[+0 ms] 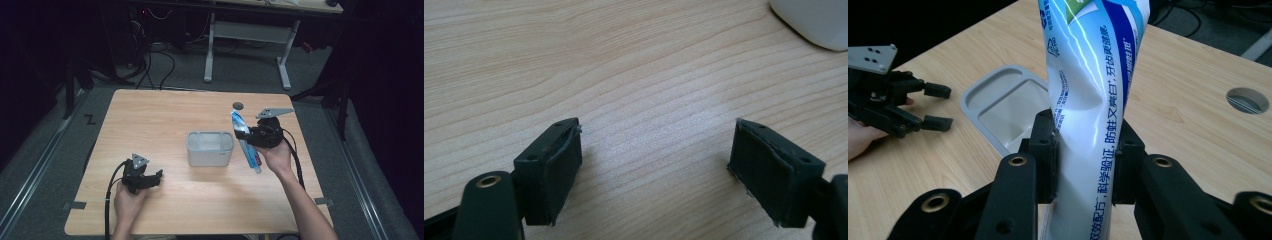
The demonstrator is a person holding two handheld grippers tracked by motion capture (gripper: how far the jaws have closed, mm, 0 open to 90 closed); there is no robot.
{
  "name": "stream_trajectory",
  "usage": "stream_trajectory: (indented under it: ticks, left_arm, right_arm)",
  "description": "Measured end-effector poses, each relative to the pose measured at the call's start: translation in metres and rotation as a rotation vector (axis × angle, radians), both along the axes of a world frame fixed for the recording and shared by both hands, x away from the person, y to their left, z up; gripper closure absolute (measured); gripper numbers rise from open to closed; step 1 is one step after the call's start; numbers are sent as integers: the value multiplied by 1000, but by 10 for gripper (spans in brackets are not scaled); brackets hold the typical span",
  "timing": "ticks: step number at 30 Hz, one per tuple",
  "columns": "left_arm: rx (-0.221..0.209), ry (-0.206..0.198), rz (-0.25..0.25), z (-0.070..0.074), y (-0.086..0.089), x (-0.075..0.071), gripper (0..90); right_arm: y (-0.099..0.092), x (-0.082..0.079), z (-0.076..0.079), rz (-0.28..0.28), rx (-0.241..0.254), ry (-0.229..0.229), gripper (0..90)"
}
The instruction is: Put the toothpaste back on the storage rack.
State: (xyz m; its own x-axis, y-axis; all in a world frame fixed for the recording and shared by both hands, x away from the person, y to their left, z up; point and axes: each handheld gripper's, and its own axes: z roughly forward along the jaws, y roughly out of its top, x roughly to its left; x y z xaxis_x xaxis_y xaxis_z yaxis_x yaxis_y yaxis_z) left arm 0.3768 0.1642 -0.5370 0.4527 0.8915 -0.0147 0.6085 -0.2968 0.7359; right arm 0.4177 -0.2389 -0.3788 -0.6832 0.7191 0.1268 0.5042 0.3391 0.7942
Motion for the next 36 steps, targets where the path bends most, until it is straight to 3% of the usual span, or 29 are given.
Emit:
stream_trajectory:
  ticks: [6, 14, 22, 36]
  left_arm:
    - [-1, 0, 1, 0, 0, 0, 212]
    - [0, 1, 0, 0, 0, 0, 212]
    - [-1, 0, 1, 0, 0, 0, 212]
    - [-1, 0, 0, 0, 0, 0, 212]
  right_arm:
    - [7, 2, 6, 31, 23, -1, 709]
    - [20, 6, 13, 47, -1, -12, 707]
    - [34, 12, 22, 66, 16, -26, 702]
    - [51, 29, 26, 60, 40, -50, 703]
